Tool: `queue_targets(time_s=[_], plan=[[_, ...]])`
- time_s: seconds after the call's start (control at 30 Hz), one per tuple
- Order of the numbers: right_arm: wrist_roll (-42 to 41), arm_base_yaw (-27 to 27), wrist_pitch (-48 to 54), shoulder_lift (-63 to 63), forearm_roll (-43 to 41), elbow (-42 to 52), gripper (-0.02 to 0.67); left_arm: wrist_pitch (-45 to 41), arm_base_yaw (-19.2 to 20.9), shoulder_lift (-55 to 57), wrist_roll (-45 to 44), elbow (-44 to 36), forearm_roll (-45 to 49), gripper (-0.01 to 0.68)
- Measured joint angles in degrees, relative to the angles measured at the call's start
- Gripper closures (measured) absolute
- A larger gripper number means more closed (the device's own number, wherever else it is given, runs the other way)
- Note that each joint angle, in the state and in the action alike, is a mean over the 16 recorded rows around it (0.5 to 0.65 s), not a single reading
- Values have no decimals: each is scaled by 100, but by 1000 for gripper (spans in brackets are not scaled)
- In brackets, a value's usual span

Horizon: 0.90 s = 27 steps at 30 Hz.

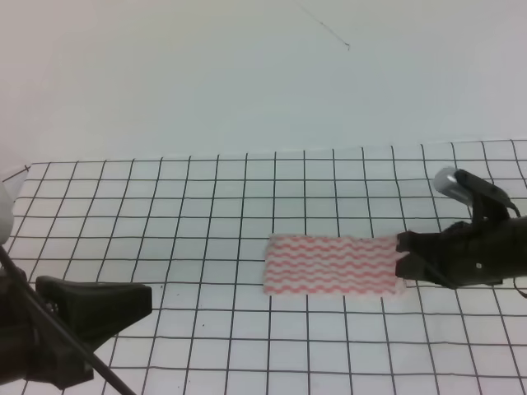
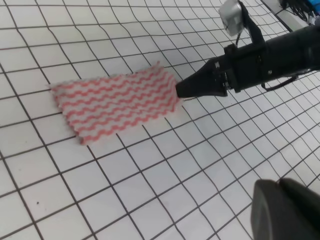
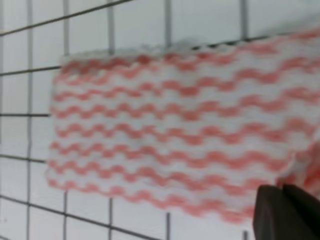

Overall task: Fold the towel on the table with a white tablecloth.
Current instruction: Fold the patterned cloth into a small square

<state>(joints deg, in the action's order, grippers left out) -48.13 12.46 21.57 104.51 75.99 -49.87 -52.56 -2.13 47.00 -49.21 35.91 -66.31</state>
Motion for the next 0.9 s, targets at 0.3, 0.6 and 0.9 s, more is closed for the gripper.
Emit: queue_targets(time_s=[0.3,0.6,0.9], plan=[[-340,152,704,424,41,-615,647,-55,0,0,-18,0,0,676],[-447,639,1117,914,53,-1289,647,-72,0,0,-38,0,0,676],[-474,1124,1230,1171,77,-1815,647,-75,0,0,-52,0,28,676]])
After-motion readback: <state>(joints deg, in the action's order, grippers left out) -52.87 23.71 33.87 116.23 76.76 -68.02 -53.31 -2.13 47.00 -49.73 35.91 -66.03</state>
